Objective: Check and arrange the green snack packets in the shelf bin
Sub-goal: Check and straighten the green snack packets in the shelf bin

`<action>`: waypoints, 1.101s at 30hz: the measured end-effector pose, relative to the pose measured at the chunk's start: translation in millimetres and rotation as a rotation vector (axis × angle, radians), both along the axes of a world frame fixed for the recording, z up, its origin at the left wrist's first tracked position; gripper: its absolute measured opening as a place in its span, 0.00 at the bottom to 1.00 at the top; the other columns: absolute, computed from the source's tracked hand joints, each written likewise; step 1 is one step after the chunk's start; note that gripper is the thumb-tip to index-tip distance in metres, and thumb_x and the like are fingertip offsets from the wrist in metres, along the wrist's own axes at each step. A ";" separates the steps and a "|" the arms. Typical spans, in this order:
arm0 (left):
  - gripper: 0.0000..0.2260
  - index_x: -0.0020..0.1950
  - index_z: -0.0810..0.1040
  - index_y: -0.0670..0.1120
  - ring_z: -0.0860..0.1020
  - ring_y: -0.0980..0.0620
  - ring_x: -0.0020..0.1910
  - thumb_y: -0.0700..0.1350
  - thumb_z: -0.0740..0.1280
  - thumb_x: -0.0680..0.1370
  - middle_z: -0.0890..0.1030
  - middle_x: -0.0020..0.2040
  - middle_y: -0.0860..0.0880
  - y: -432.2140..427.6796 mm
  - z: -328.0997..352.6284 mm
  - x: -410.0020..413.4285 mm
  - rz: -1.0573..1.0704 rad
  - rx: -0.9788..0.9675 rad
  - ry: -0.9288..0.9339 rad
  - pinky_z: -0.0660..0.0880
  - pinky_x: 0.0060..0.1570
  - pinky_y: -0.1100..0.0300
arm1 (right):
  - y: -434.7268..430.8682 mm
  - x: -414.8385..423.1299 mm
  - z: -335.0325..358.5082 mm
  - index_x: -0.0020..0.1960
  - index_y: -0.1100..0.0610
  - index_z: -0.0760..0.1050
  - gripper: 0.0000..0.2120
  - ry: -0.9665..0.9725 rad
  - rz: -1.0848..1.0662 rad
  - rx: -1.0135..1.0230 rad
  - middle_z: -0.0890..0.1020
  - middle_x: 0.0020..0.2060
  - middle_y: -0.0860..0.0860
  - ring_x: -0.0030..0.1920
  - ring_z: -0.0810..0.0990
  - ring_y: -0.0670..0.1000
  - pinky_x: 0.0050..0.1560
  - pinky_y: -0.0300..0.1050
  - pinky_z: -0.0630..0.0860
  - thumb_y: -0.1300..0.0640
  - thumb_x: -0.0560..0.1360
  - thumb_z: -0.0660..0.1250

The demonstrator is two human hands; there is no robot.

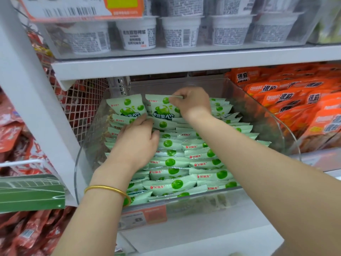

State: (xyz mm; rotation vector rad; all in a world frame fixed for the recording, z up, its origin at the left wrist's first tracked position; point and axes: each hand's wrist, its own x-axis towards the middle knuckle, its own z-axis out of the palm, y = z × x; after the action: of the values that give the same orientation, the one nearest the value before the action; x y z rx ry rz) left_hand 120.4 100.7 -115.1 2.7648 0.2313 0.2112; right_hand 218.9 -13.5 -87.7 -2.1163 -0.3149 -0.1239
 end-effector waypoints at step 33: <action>0.24 0.78 0.51 0.48 0.46 0.53 0.77 0.55 0.47 0.83 0.48 0.79 0.50 16.1 5.1 18.7 0.058 0.097 0.181 0.45 0.74 0.52 | -51.9 -35.0 11.7 0.44 0.58 0.71 0.05 0.412 -0.142 1.130 0.80 0.43 0.56 0.49 0.81 0.57 0.45 0.53 0.81 0.63 0.79 0.62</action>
State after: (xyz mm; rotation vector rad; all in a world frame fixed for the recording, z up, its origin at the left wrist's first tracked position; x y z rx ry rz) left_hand 139.1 116.7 -110.0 2.8777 0.3567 -0.0146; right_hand 183.9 -65.3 -76.0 -0.9958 0.1493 0.0536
